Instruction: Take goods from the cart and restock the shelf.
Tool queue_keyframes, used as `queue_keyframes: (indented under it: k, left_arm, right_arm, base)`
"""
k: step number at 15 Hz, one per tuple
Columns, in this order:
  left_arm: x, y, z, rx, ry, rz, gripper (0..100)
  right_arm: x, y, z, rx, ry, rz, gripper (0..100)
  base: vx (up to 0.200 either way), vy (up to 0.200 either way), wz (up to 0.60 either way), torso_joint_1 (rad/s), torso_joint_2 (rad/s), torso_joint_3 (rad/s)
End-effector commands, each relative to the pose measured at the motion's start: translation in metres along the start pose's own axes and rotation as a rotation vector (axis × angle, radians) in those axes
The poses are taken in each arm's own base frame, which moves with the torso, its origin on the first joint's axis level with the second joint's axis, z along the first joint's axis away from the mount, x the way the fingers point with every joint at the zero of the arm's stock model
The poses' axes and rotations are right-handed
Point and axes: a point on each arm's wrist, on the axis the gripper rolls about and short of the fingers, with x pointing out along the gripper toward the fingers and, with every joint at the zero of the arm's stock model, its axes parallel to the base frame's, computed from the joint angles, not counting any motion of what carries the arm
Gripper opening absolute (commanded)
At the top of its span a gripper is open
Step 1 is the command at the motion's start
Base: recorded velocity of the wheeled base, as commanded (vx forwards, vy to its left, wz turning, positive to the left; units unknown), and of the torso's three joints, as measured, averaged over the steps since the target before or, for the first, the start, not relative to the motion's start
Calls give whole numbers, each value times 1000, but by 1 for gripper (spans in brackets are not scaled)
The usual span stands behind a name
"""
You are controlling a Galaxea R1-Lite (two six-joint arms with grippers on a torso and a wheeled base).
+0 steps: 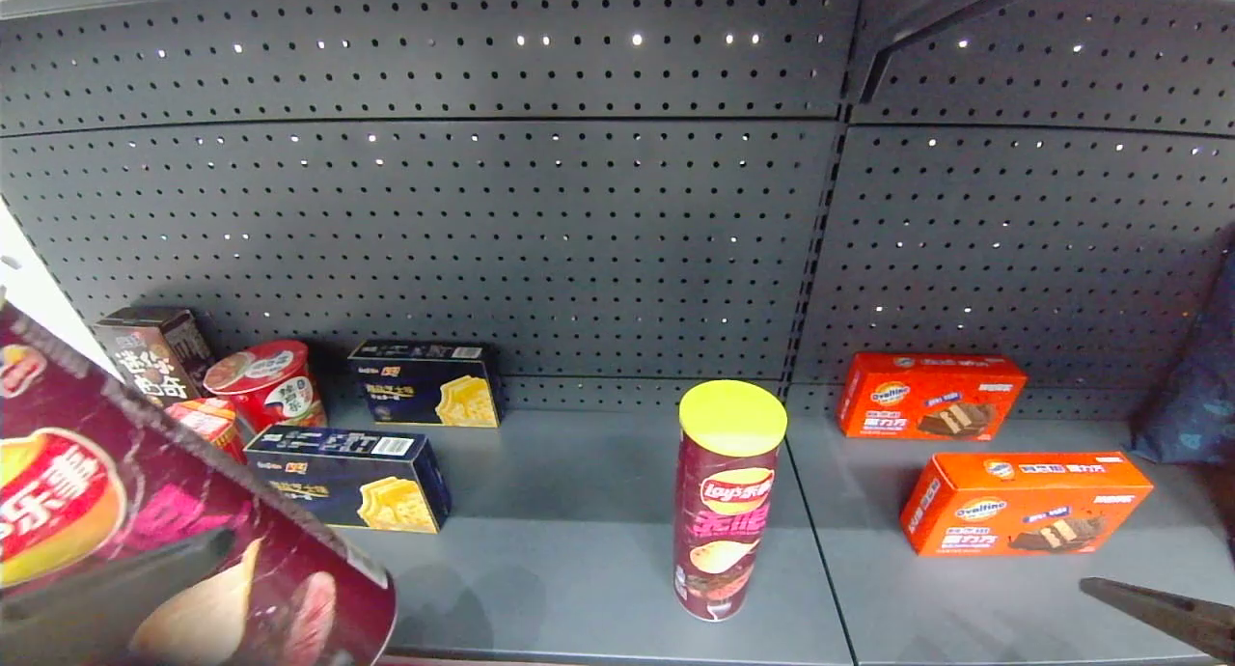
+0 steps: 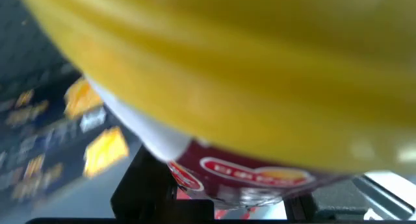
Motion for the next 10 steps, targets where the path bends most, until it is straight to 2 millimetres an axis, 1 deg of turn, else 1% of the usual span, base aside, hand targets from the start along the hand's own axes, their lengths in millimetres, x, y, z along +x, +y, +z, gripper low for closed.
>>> queue_keyframes:
  k: [1, 3, 4, 7, 8, 9, 10]
  left_arm:
    - [49, 20, -8, -50, 94, -91, 0]
    - [67, 26, -13, -64, 125, -141, 0]
    - [72, 29, -14, -66, 132, -141, 0]
    - [105, 47, -18, -77, 133, -193, 0]
    - [110, 50, -18, -78, 132, -206, 0]
    - [127, 59, -19, -84, 142, -215, 0]
    - [142, 67, -22, -80, 155, -220, 0]
  right_arm:
    - [-37, -4, -9, 21, -141, -78, 100]
    - [-49, -4, -27, 34, -130, -135, 100]
    - [-53, -4, -33, 38, -129, -150, 100]
    - [-75, 2, -70, 54, -152, -228, 100]
    - [-78, 4, -74, 56, -149, -239, 100]
    - [-85, 5, -75, 64, -147, -262, 100]
    - [-86, 6, -76, 68, -157, -279, 100]
  base:
    - [0, 0, 0, 0, 0, 0]
    - [0, 0, 0, 0, 0, 0]
    - [0, 0, 0, 0, 0, 0]
    - [0, 0, 0, 0, 0, 0]
    - [0, 0, 0, 0, 0, 0]
    - [0, 0, 0, 0, 0, 0]
    - [0, 0, 0, 0, 0, 0]
